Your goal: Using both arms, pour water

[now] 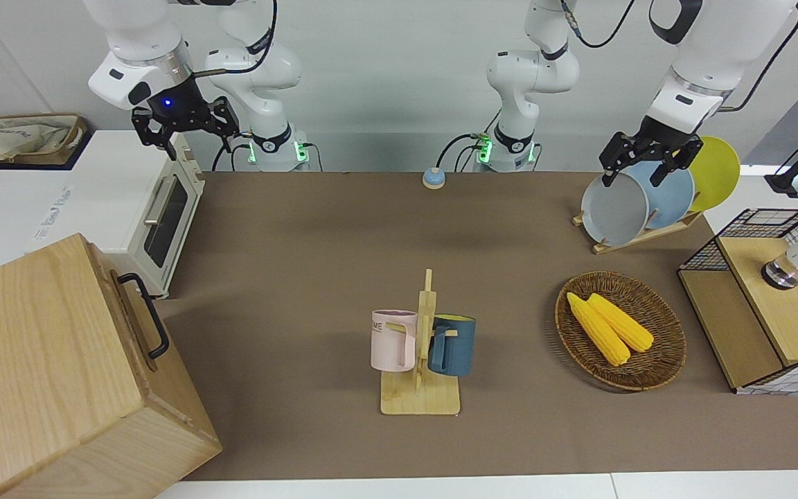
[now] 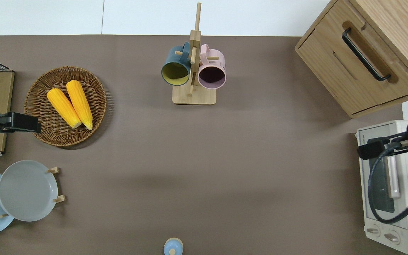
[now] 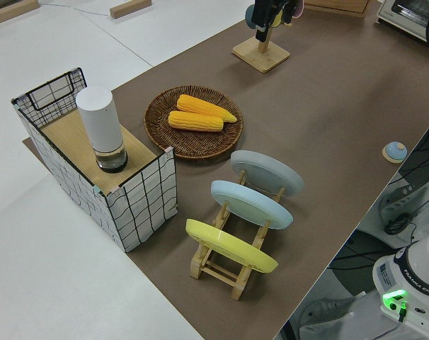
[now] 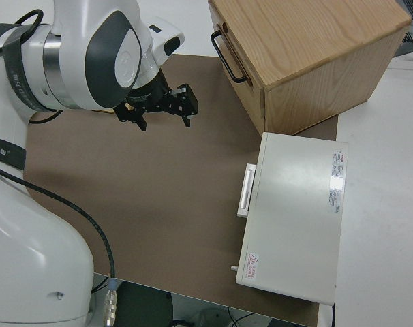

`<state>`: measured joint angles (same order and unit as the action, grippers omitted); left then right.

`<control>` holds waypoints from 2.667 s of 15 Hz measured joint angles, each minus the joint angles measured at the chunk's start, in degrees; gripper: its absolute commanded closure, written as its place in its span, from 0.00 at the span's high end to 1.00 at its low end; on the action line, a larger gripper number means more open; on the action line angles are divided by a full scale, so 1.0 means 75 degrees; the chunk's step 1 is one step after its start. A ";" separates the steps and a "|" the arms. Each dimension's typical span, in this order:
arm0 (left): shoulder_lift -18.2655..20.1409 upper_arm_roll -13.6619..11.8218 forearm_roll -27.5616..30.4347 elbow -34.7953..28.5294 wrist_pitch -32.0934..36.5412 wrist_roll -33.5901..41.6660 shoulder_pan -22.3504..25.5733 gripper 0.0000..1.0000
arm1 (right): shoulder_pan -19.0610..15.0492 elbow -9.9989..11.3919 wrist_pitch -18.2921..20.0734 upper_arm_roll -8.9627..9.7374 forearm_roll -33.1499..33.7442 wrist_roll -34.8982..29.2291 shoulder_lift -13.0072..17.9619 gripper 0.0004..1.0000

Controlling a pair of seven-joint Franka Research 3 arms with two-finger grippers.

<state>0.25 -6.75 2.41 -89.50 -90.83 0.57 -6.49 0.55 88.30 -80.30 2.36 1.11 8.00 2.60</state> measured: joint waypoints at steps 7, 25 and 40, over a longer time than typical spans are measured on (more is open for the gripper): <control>0.0002 -0.0021 0.0013 0.0000 0.0082 -0.0001 0.0000 1.00 | 0.0000 -0.0011 0.0000 0.0022 0.0000 0.0000 0.0001 0.99; 0.0054 -0.0941 -0.0161 0.0000 0.0102 0.0840 0.0140 1.00 | 0.0077 0.0674 -0.1179 0.1567 -0.0016 -0.1694 0.0011 0.99; 0.0068 -0.3244 -0.0118 0.0000 -0.0451 0.4044 0.0215 0.99 | 0.0075 0.2560 -0.5674 0.2578 0.0318 -0.2442 -0.0790 0.98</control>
<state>0.76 -31.08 1.52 -89.50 -94.21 30.90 -4.88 1.11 107.50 -122.86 21.69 3.49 -10.31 -3.33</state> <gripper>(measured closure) 0.004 0.018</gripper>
